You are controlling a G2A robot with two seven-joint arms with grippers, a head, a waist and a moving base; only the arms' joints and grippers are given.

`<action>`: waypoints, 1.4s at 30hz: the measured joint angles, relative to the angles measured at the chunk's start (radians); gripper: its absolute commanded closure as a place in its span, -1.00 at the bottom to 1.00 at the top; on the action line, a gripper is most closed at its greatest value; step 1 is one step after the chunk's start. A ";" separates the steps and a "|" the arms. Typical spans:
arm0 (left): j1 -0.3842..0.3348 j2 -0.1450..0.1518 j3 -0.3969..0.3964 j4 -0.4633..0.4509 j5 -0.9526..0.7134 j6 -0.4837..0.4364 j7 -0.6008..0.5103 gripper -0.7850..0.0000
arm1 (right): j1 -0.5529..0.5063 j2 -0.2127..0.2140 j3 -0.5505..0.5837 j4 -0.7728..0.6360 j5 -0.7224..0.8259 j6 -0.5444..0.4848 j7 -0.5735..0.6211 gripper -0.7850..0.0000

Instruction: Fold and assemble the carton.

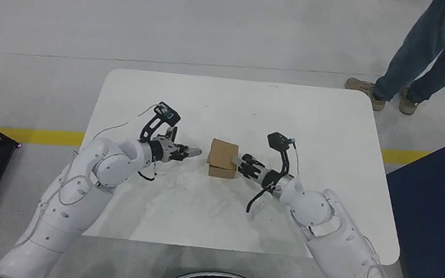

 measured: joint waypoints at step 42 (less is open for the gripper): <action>-0.063 -0.014 0.064 0.045 -0.001 -0.031 -0.026 -1.00 | 0.044 -0.012 -0.036 0.034 -0.035 0.059 0.025 0.24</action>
